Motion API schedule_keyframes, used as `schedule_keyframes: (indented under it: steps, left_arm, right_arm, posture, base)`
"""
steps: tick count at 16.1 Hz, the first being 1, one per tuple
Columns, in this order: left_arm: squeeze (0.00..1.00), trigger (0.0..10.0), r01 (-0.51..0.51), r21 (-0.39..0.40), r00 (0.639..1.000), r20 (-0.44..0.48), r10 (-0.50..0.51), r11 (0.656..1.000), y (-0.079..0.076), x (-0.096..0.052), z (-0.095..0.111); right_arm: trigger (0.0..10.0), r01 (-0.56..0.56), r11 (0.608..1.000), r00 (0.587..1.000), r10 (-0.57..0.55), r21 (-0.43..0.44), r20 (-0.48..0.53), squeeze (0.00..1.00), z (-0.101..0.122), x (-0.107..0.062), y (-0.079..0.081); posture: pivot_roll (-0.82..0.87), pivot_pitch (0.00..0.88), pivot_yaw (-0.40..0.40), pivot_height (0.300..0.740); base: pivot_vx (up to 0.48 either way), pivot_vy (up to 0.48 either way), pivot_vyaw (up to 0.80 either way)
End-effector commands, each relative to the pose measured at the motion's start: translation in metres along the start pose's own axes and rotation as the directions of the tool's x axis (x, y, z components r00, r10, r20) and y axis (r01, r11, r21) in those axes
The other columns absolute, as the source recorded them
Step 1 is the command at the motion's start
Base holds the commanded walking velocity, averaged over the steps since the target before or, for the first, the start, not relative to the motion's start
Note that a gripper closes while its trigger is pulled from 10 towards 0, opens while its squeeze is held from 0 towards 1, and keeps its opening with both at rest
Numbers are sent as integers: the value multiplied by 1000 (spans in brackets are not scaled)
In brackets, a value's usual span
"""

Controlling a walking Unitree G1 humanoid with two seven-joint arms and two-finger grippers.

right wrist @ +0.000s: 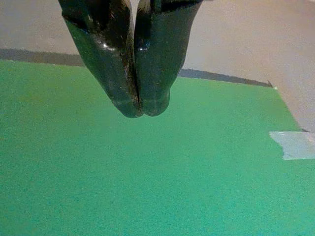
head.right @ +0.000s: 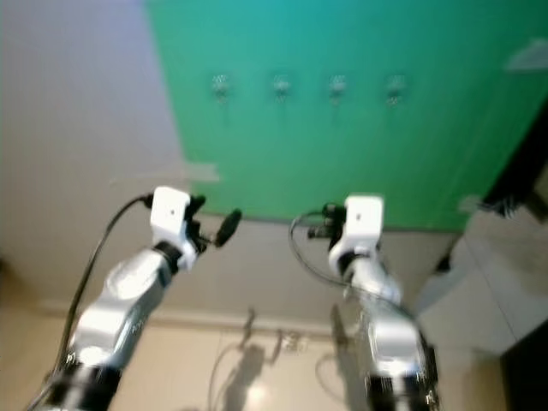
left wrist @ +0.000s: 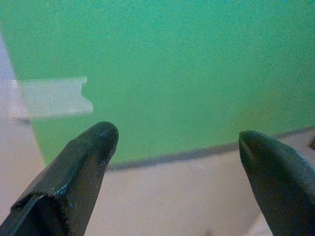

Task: Hang keys on a hook

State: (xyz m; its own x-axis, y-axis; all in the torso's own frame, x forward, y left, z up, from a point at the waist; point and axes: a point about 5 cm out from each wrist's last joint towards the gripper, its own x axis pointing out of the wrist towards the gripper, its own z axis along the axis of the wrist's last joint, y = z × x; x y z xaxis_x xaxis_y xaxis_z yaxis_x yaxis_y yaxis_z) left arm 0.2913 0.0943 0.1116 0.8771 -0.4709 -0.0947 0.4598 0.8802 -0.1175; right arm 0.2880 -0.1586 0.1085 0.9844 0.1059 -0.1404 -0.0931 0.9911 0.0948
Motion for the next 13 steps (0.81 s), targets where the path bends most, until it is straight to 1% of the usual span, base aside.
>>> schedule_keyframes:
  steps: [1, 3, 5, 6, 7, 8, 9, 10, 11, 13]
  left_arm:
    - [0, 10000, -3, -4, 1000, 1, 3, 1000, 5, 0, 2]
    - [0, 10000, -2, -6, 1000, 6, 2, 1000, 6, 0, 3]
    - [0, 10000, 1, 0, 1000, -1, -1, 1000, 5, 0, 2]
    - [0, 10000, -7, 21, 1000, -12, 7, 1000, 5, 0, 1]
    - [0, 10000, -4, 30, 1000, -4, 4, 1000, 5, -1, 1]
    - [0, 10000, -5, 82, 1000, -17, 7, 997, 6, 0, 0]
    - [0, 10000, -10, 110, 1000, -21, 12, 994, 7, 2, 0]
    - [0, 10000, -22, 149, 1000, -16, 24, 989, 11, 4, 1]
    - [0, 10000, -32, 163, 999, -2, 33, 986, 14, 7, 4]
    - [0, 10000, -36, 176, 999, 14, 34, 984, 17, 8, 6]
  right_arm:
    - [10000, -4, 1000, 1000, 4, 1, -12, 0, -3, 3, 3]
    - [10000, -12, 1000, 1000, 12, 3, -16, 0, -4, 5, 4]
    - [10000, -35, 999, 999, 35, -13, -22, 0, -5, 6, 7]
    - [10000, -39, 999, 999, 39, -22, -26, 0, -6, 6, 7]
    - [10000, -37, 999, 999, 37, -22, -28, 0, -7, 6, 7]
    - [10000, -45, 998, 998, 44, -40, -38, 0, -7, 7, 9]
    - [10000, -49, 998, 999, 48, -36, -25, 0, -5, 8, 11]
    - [10000, -50, 997, 999, 50, -51, 9, 0, -2, 8, 12]
    - [10000, -52, 996, 999, 53, -67, 9, 0, -2, 10, 13]
    - [10000, -59, 996, 998, 60, -71, 10, 0, -2, 11, 15]
  posture:
    - [-70, 0, 30, 740]
    - [-65, 0, 24, 740]
    - [-60, 0, 19, 740]
    - [-58, 0, 18, 740]
    - [-58, 0, 17, 740]
    - [-59, 0, 18, 740]
    - [-60, 0, 20, 740]
    - [-60, 0, 22, 740]
    - [-63, 0, 25, 732]
    - [-68, 0, 27, 723]
  base:
    - [0, 480, 0]
    - [0, 480, 0]
    - [0, 480, 0]
    - [0, 480, 0]
    - [0, 480, 0]
    - [0, 352, 0]
    - [0, 0, -544]
    - [0, 0, -488]
    - [0, 0, -450]
    - [0, 0, -453]
